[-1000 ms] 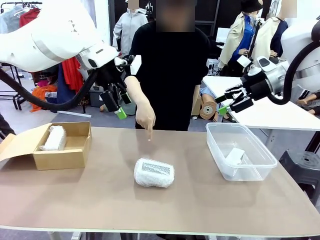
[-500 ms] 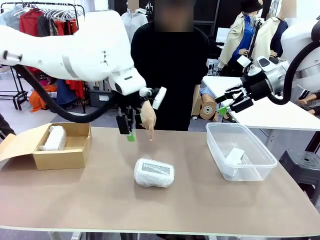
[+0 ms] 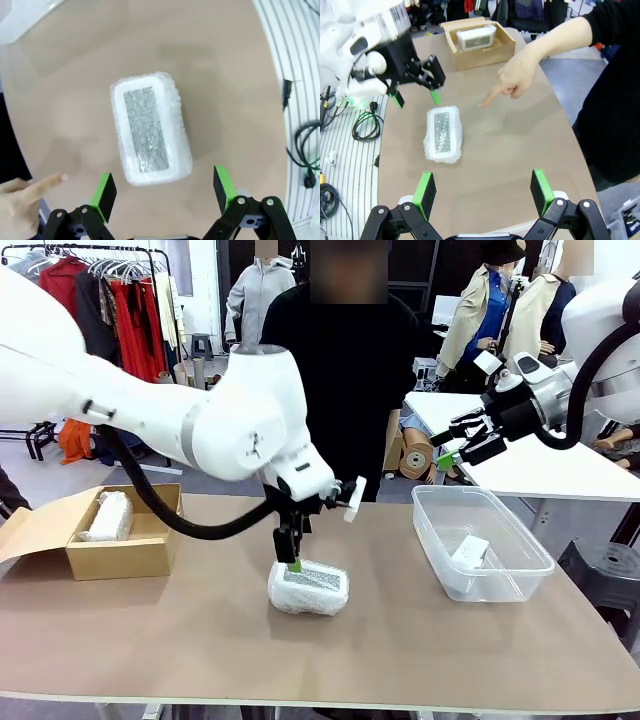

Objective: Separate and place wrapped and unwrapped clocks.
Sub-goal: Pick up the Digital clock indicated by the person.

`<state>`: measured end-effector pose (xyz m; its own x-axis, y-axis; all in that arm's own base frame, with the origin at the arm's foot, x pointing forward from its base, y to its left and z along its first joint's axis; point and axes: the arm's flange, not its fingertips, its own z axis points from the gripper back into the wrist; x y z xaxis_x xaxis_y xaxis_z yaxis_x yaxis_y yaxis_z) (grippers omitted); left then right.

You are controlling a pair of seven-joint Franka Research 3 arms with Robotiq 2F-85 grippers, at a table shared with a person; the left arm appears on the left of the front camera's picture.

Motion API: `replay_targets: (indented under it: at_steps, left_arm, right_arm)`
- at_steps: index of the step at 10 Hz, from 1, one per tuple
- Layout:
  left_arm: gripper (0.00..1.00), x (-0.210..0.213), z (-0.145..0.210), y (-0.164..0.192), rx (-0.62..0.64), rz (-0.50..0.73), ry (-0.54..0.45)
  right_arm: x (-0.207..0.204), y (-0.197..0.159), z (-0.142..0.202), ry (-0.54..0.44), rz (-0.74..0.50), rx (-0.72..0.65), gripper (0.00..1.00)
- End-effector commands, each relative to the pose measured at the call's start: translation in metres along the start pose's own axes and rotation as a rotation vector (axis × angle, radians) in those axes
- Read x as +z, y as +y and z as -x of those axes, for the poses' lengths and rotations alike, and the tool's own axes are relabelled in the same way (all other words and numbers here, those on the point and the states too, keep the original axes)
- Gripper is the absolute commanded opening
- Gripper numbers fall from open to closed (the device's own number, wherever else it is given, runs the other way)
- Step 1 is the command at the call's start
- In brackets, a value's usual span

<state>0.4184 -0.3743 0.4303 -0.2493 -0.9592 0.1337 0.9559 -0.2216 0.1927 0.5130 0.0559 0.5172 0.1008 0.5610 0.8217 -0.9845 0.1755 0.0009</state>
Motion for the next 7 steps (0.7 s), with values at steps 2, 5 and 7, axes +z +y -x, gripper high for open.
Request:
replay_targets:
  at_steps: [2,5,7]
  left_arm:
    - [1.0,-0.045,-0.011,0.009,0.021,-0.03,0.05]
    - [1.0,-0.037,-0.005,0.003,0.001,-0.02,0.036]
    - [1.0,-0.052,-0.009,0.006,0.0,-0.003,0.033]
  right_arm:
    - [-0.002,0.0,-0.002,-0.003,0.017,-0.005,1.0]
    - [-0.002,0.0,-0.002,-0.003,0.017,-0.005,1.0]
    - [-0.002,0.0,-0.002,-0.003,0.017,-0.005,1.0]
